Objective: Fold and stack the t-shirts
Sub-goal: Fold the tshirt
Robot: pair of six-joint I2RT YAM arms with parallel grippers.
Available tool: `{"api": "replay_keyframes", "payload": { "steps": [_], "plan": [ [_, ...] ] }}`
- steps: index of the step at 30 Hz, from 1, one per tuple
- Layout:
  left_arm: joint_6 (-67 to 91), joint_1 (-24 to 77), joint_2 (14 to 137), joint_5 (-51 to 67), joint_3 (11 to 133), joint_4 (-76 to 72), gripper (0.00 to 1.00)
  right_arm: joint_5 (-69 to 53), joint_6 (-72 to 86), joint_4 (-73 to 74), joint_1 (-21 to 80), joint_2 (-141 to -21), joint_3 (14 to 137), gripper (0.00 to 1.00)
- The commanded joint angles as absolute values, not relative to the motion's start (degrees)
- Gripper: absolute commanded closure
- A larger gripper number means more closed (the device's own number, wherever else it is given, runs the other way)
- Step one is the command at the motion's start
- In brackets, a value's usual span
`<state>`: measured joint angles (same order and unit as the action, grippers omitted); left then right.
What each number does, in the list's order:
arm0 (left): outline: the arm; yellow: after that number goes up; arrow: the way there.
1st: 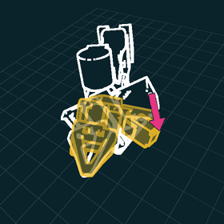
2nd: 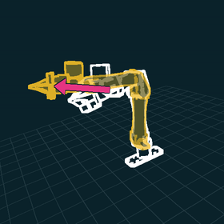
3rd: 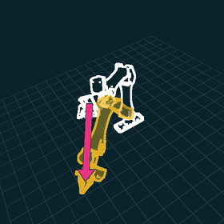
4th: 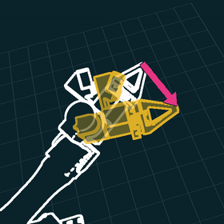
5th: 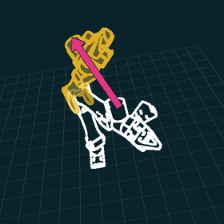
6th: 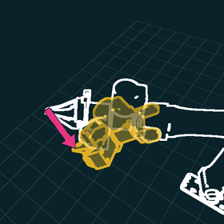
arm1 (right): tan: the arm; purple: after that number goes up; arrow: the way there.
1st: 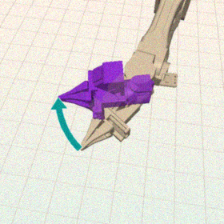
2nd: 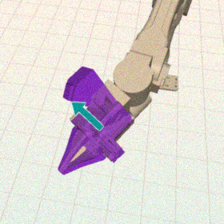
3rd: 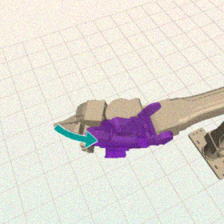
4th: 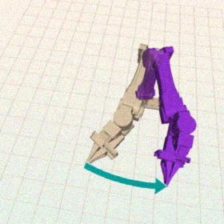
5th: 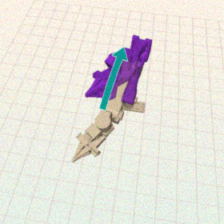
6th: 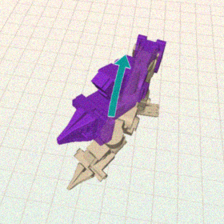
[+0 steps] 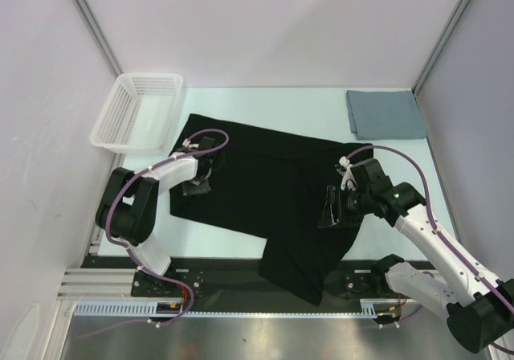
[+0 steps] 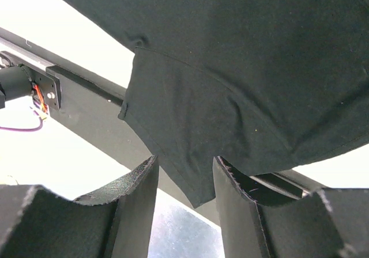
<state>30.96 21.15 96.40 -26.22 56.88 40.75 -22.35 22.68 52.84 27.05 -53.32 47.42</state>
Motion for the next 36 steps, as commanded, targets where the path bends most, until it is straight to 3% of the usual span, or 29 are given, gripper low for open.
{"api": "replay_keyframes", "payload": {
  "steps": [1,11,16,22,23,24,31,36],
  "plan": [
    [30.0,20.7,97.6,-27.8,58.9,40.5,0.63,-22.1,23.5,52.2,27.3,-52.8,49.0,0.51],
    [30.2,20.4,96.9,-27.3,55.6,40.3,0.69,-22.6,23.7,53.6,27.3,-52.8,48.2,0.52],
    [29.5,19.3,95.3,-28.3,55.2,40.6,0.84,-24.4,23.6,56.4,29.1,-50.9,46.1,0.55],
    [28.2,18.1,91.2,-28.8,55.9,42.0,1.00,-23.6,26.5,58.6,38.8,-50.0,42.5,0.54],
    [28.2,17.7,90.7,-28.9,55.9,42.3,1.00,-23.3,27.9,58.8,40.7,-50.4,42.0,0.45],
    [28.0,17.6,90.2,-28.9,56.1,42.4,1.00,-22.9,29.3,58.7,43.3,-50.7,42.0,0.01],
    [27.6,16.2,85.4,-27.8,57.0,43.9,1.00,-9.9,43.2,59.0,62.1,-50.5,43.7,0.00],
    [29.1,13.9,81.7,-24.4,55.3,43.8,1.00,-8.5,55.9,58.7,65.6,-42.9,39.8,0.00]
  ]
}}
